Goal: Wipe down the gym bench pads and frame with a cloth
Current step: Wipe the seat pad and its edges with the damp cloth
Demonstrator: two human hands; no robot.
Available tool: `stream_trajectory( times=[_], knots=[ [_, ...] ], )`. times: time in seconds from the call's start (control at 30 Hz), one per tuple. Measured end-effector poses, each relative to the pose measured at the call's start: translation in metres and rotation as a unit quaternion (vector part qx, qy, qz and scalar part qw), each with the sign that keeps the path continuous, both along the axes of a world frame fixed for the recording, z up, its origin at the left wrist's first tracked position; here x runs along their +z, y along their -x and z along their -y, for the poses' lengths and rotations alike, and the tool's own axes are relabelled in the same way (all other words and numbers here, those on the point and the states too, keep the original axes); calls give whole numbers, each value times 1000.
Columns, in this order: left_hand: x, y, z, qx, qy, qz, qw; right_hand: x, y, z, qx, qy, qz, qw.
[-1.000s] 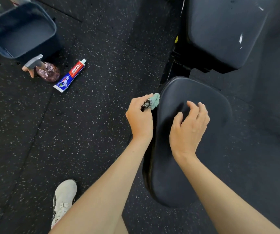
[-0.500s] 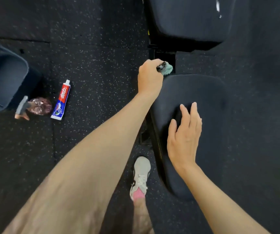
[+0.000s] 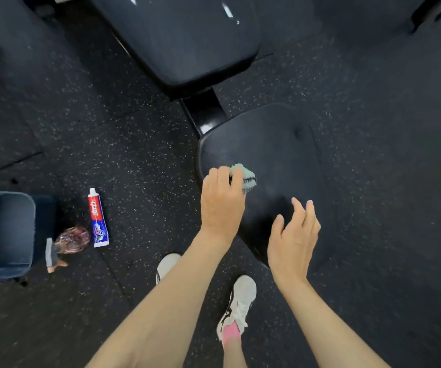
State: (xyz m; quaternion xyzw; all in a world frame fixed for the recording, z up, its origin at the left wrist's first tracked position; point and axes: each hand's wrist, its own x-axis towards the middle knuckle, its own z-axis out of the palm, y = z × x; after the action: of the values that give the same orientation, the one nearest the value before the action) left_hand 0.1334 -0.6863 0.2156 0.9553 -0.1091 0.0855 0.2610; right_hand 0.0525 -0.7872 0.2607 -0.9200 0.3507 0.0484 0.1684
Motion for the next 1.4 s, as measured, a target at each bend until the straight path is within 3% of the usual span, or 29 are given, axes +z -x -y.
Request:
stream_trajectory(
  times=[0.23,0.37,0.43,0.53,0.6,0.67,0.77,0.83,0.9,0.97,1.07,1.23,1.4],
  knots=[
    [3,79,14,-147,38,-20,988,-2,39,21,-137,-6,-6,991],
    [6,109,24,-185,49,-62,980,1,62,31,-262,-57,23,963],
    [9,128,34,-184,70,-88,976,4,70,35,-381,-138,67,912],
    [17,168,56,-228,66,-154,959,10,81,46,-529,-270,113,796],
    [16,195,67,-265,39,-188,945,13,87,53,-545,-323,107,766],
    [17,209,68,-276,54,-206,937,15,91,59,-525,-321,89,783],
    [20,201,50,-313,85,-131,937,13,92,68,-497,-299,90,810],
    [23,168,30,-217,112,-111,963,11,89,70,-475,-297,79,824],
    [18,120,8,-54,128,-99,985,9,86,69,-464,-291,59,834],
    [15,65,-10,73,135,-85,984,4,86,67,-462,-279,49,840],
    [18,8,-23,169,124,-115,971,-2,83,64,-463,-263,51,845],
    [13,42,-2,108,85,-84,987,-8,83,64,-470,-244,46,847],
    [14,90,29,90,103,-114,984,-11,83,67,-468,-244,44,848]
  ],
)
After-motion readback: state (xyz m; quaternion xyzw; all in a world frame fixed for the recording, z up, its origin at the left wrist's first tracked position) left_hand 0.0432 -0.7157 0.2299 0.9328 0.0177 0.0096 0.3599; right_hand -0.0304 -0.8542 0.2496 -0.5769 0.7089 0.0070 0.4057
